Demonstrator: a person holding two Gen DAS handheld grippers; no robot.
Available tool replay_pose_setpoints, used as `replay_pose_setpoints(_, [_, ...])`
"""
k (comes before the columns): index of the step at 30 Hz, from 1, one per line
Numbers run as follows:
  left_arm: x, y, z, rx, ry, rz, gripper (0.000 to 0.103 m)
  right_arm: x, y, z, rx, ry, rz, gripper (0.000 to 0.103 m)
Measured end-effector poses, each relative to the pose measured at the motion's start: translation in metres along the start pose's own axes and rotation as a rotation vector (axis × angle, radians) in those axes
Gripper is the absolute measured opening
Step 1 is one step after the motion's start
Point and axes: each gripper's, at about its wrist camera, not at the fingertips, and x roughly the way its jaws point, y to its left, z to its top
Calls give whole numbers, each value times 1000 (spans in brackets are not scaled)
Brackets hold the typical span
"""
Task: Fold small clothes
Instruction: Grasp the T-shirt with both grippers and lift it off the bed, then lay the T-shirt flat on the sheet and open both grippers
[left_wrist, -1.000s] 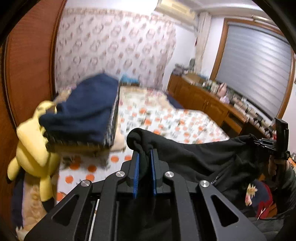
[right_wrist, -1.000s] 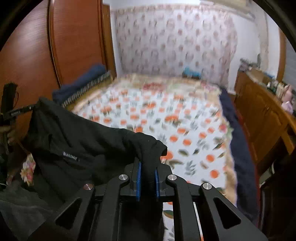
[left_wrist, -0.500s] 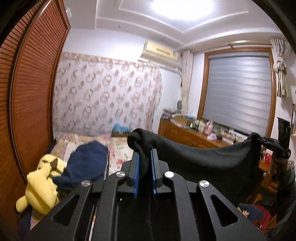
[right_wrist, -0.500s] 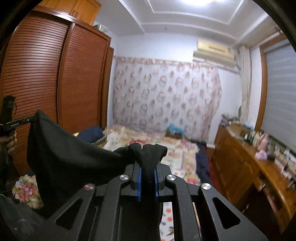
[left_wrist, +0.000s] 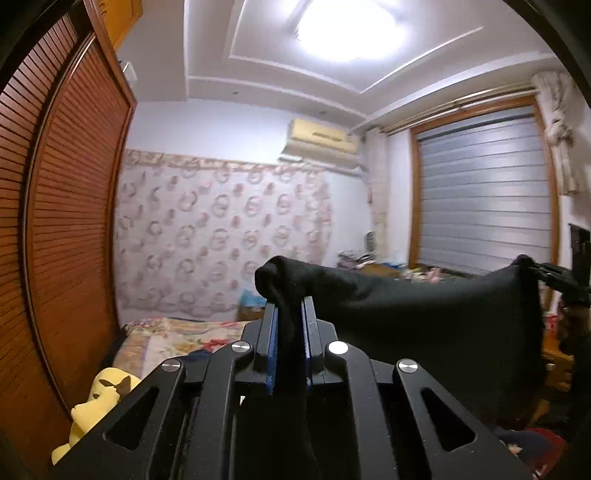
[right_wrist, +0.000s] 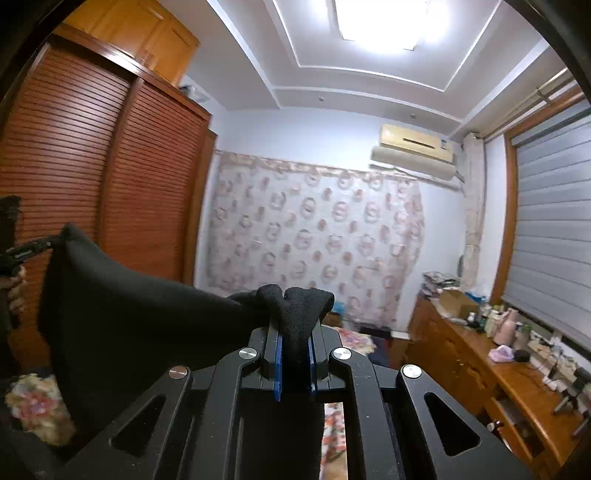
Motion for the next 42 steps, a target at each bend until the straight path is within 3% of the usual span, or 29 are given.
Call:
replay_pose_setpoints(4, [78,11,-24,20,90,52,13,73,27,-12,5,105,-41,10])
replay_pose_setpoints(6, [115,19,-42,28,157,77,18,127,32,-23,7,183,-42,10])
replay_pose_setpoints(7, [147,30,-58,24,224,99,26,158,34,-36,15,229,-57,12])
replay_pose_setpoints(8, [168,40,-70,16,272,121,36,183,34,-49,23,272,-76,22])
replay_pose_setpoints(10, [196,56,-89,6,342,152,43,233,37,-77,19,384,-128,40])
replay_pose_setpoints(13, [212,70,-112,17,404,163,48,278,40,-117,35,511,-159,43])
replay_pose_setpoints(15, [207,66,-123,18,422,146,58,283,42,-132,61,532,-145,49])
replay_pose_setpoints(17, [200,60,-130,8,434,123,81,281,47,-140,83,539,-117,54])
replay_pose_setpoints(20, [188,50,-138,5,458,94,82,274,42,-150,91,554,-81,62])
replay_pose_setpoints(23, [181,38,-148,14,477,74,82,264,28,-159,126,564,-47,64])
replay_pose_setpoints(25, [173,29,-156,26,489,62,82,255,-14,-159,162,569,-26,64])
replay_pose_setpoints(30, [160,14,-183,11,551,34,82,235,-37,-174,231,616,5,64])
replay_pose_setpoints(42, [170,-1,-256,8,765,8,82,252,-44,-177,307,688,26,64])
